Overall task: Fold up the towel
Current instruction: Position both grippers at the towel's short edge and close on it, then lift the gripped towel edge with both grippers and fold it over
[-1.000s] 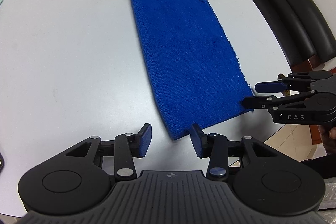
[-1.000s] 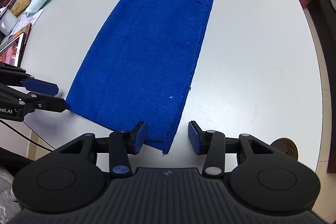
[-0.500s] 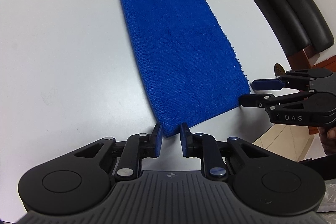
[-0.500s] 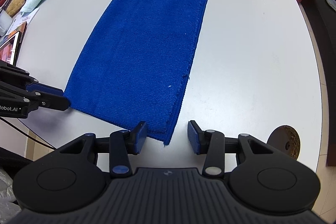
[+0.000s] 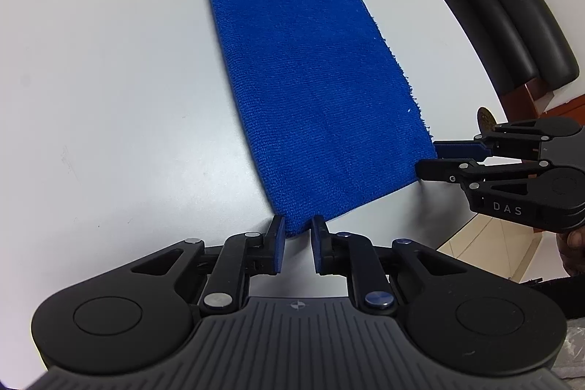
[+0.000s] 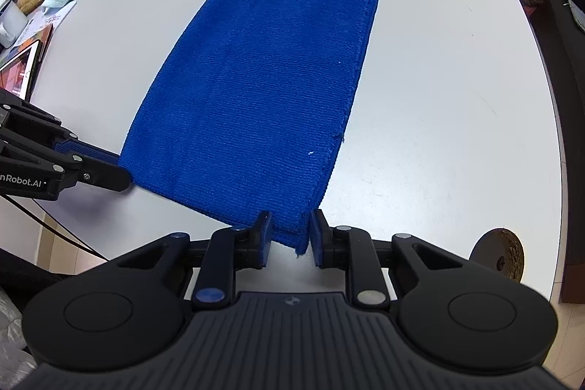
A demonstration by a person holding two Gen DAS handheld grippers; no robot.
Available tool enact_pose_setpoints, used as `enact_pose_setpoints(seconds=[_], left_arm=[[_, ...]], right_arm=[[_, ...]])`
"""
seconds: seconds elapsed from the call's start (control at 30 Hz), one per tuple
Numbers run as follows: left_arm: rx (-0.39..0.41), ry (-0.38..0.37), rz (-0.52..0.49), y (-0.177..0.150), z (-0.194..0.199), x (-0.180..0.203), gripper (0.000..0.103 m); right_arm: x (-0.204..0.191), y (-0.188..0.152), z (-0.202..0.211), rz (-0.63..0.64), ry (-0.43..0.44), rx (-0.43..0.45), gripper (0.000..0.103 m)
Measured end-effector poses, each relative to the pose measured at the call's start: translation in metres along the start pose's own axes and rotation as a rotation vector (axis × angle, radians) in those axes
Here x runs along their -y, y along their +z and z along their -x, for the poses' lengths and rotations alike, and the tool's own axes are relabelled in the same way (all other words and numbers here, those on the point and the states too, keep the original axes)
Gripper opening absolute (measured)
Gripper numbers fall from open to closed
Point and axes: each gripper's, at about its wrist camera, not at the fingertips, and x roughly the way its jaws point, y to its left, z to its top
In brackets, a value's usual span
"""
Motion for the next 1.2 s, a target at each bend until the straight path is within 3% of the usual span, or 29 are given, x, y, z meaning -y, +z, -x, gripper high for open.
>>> enact_pose_setpoints(seconds=[0.3,0.63,1.2], left_arm=[[0.012,-0.017,-0.040,-0.002,0.000,0.002,0.005],[0.060,-0.047,-0.056,-0.006,0.014,0.004,0.004],[0.064,-0.118,-0.058,-0.022,0.035,-0.001,0.004]], right_arm=[[0.003,0.002,-0.001,-0.029,0.031,0.005,0.007],[0.009,0.003,0.013,-0.109,0.076,0.032,0.006],[0.003,-0.008,0.040,-0.148,0.134,0.029,0.006]])
